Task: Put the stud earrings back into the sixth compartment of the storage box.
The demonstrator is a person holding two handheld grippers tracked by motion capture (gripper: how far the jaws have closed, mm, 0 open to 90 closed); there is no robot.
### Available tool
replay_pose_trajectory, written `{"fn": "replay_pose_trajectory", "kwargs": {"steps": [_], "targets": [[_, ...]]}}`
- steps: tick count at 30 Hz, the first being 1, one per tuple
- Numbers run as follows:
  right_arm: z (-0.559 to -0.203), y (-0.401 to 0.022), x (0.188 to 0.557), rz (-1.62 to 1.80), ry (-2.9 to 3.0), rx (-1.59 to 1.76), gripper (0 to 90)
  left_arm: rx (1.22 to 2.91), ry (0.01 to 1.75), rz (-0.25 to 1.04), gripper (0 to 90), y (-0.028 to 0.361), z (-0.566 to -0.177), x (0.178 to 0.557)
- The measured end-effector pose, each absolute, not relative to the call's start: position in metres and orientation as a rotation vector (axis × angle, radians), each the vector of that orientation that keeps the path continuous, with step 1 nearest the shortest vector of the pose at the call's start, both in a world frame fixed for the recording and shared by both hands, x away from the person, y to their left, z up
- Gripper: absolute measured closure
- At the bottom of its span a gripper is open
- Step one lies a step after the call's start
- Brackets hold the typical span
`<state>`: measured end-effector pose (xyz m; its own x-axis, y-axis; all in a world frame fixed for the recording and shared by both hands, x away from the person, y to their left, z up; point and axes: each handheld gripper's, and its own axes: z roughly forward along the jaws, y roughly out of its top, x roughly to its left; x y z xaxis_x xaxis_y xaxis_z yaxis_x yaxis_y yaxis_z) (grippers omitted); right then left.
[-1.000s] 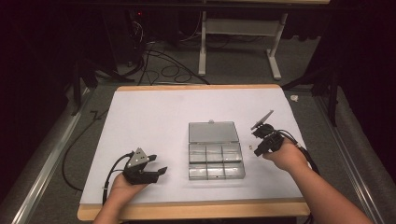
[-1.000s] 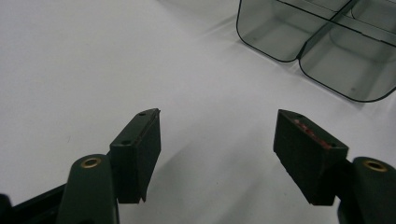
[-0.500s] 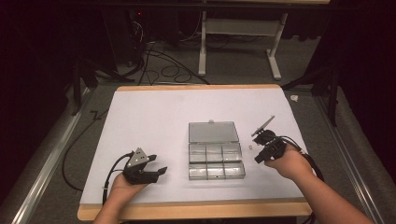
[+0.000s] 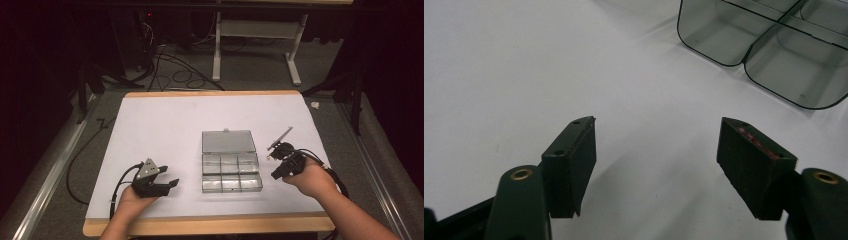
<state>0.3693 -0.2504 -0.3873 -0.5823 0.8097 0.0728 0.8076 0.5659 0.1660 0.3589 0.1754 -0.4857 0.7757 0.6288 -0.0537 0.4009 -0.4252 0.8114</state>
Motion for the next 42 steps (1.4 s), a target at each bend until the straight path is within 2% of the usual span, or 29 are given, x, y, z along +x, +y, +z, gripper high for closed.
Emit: {"fn": "replay_pose_trajectory", "kwargs": {"steps": [8, 17, 42], "targets": [[-0.377, -0.229, 0.366, 0.294, 2.81, 1.372, 88.7, 2.074, 0.765, 0.322, 32.6, 0.175, -0.486, 0.359], [-0.381, -0.208, 0.365, 0.281, 2.85, 1.355, 88.7, 2.073, 0.764, 0.321, 32.7, 0.175, -0.486, 0.359], [-0.413, -0.182, 0.376, 0.246, 2.936, 1.263, 88.7, 2.07, 0.764, 0.319, 32.6, 0.175, -0.486, 0.359]]}}
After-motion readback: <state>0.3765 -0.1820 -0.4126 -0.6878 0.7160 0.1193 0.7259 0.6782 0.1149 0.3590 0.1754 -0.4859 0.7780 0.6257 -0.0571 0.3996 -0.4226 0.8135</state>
